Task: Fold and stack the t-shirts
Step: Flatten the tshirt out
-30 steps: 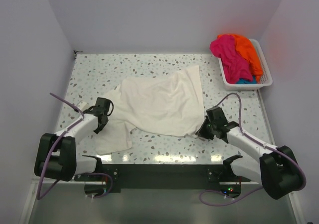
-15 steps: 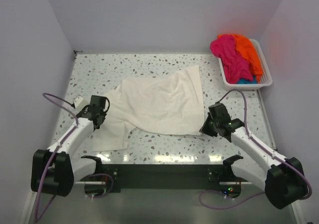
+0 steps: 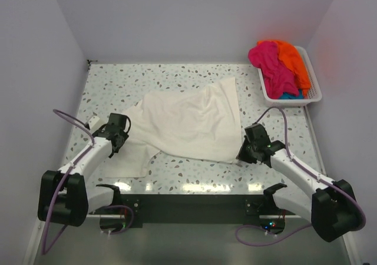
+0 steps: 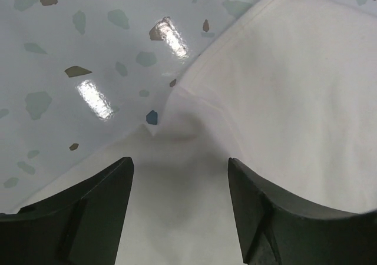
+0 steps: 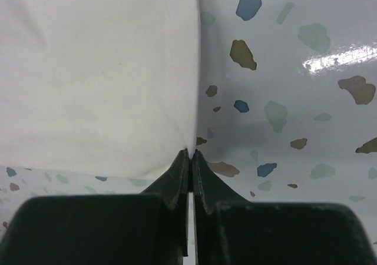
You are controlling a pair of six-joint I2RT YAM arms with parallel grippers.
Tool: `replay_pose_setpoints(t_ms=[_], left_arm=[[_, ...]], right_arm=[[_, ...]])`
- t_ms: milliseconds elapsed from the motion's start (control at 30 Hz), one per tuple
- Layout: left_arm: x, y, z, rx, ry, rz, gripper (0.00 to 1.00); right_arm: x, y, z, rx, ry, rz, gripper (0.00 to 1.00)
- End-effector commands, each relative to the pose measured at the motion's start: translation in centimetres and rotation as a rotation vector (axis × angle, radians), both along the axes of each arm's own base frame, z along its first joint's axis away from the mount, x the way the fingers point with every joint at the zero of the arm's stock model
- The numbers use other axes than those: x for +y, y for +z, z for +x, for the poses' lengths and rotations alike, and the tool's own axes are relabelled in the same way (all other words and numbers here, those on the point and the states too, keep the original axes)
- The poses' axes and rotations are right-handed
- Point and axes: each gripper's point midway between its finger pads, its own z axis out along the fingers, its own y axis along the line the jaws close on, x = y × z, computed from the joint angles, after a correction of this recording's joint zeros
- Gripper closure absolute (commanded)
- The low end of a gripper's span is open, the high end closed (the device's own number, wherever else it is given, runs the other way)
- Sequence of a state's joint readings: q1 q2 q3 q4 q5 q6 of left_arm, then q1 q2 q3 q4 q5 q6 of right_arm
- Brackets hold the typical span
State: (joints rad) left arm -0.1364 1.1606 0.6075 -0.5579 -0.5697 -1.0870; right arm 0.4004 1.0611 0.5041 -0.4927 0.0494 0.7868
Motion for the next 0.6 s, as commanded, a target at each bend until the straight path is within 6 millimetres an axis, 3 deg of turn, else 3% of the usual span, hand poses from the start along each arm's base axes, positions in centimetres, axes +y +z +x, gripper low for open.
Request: replay_pose_setpoints(t_ms=[0,200,367,433,533,567], left_arm=[[1.3,-0.7,-0.2,0.015,0.069,0.05,0.28],[1.4,-0.6,1.4,-0.029,0.082,0.05,0.28],[1.6,-0.7,2.4,-0.05,0.081,0.053,0.36],[1.6,-1.0,2.8,-0.053,0.079,0.048,0.42],[1.6,-1.4,3.0,-0.043,0.074,0.036,0.59],[1.4,-1.5,3.1,-0.044,0.068,0.028,0.68]], right_arm=[[0.6,0.4,1.1,-0.046,0.035,0.01,1.0],[0.3,0.3,1.2,-0.055,0.044,-0.01,1.0],[-0.1,0.7,1.5,-0.081,0.032,-0.026,1.0],[-0.2,0.9,1.5,-0.084,0.028,-0.029,1.0],[-0.2,0.9,1.4,-0.087,0.028,-0.028,1.0],[-0.2,1.0,1.4,-0.088,0.026,-0.027,1.0]])
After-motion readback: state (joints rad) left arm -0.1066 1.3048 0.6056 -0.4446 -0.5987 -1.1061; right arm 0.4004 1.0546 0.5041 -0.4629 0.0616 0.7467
